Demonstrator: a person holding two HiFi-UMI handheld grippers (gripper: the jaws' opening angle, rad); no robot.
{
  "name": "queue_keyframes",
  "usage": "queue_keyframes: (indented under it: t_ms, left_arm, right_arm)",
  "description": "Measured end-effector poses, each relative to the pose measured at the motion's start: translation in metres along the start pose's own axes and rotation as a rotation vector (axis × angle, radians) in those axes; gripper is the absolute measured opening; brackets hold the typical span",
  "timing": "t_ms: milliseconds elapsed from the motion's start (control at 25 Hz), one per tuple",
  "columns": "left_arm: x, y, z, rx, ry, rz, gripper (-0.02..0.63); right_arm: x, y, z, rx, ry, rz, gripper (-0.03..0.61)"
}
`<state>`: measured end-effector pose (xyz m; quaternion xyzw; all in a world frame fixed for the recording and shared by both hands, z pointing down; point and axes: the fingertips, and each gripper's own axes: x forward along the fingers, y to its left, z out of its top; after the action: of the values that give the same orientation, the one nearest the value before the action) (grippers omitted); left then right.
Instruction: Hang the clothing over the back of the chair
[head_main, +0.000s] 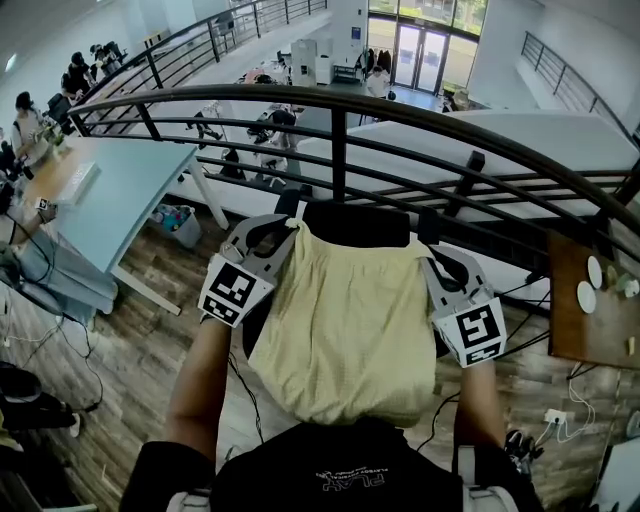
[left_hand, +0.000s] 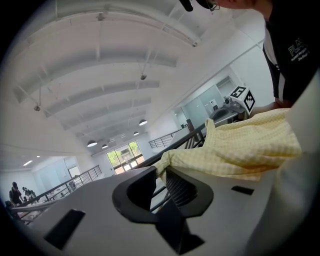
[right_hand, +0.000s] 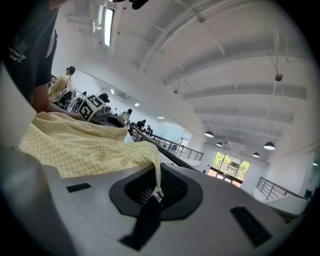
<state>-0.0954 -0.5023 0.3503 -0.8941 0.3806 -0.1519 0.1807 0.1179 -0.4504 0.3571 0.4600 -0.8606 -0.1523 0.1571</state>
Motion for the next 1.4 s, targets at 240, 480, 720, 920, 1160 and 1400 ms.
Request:
queue_keyframes:
  t_ms: [240,480,720,920,1160,1400]
  left_arm:
    - [-0.001,-0.015,-0.011,-0.035,0.039,-0.061,0.069]
    - [0.003,-0.011,-0.024,-0.045,0.055,-0.112,0.069]
    - [0.007,-0.018,-0.024,-0.049,0.06,-0.146,0.069]
    - [0.008,-0.024,-0.025,-0.06,0.063,-0.197,0.069]
    - [0.01,-0.029,-0.025,-0.054,0.077,-0.257,0.085]
    - [0.002,-0.024,-0.031,-0.188,0.087,-0.29,0.177]
  right_arm:
    - [-0.008,0.014,-0.017,0.029,0.058,0.061,0.028]
    - [0.003,0.022,-0.028,0.047,0.105,0.085,0.028]
    - [0.001,0.028,-0.04,0.079,0.149,0.096,0.028]
    - [0.003,0.03,-0.047,0.09,0.178,0.128,0.028]
    - [0.001,0.019,-0.045,0.177,0.119,0.108,0.097]
    - [-0.009,0.011,-0.048,0.194,0.103,0.104,0.178]
